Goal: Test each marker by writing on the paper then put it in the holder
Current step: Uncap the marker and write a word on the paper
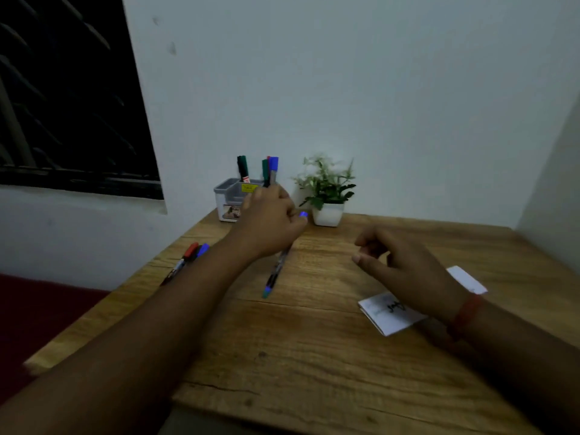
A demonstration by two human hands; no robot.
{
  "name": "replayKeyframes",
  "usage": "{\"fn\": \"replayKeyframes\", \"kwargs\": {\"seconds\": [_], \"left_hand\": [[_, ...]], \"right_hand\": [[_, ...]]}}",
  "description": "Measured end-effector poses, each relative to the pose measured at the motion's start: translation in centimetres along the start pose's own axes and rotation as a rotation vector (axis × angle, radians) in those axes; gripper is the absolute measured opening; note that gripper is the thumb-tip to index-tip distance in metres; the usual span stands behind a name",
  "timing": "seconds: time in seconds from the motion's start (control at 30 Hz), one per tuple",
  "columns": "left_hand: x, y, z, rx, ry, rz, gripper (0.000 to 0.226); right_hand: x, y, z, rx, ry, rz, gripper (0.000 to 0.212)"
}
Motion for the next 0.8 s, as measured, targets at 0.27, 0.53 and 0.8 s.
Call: {"fn": "replayKeyframes", "kwargs": {"seconds": [0.27,0.53,0.8], "left_hand": [[10.7,-2.4,3.6,0.26,0.601,-0.135,0.033],[7.0,0.2,8.6,-0.172,0.96,-0.428,0.023],[7.9,0.5,9.0,-0.294,0.703,-0.148,0.014]], "right_hand": [[2.6,0.1,-0.7,0.021,-0.638,0.252,0.021],[6.5,-0.2,-4.9,0.18,-0.83,0.377,0.013],[8.5,-0.2,-5.0,0.302,-1.085,0.451,0.017]]}}
Point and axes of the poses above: each hand's wrist, its own y-axis away from the middle knuckle, its own z-axis out of the palm, x = y × z, the point moved 7 cm from there along -y, towards the middle knuckle
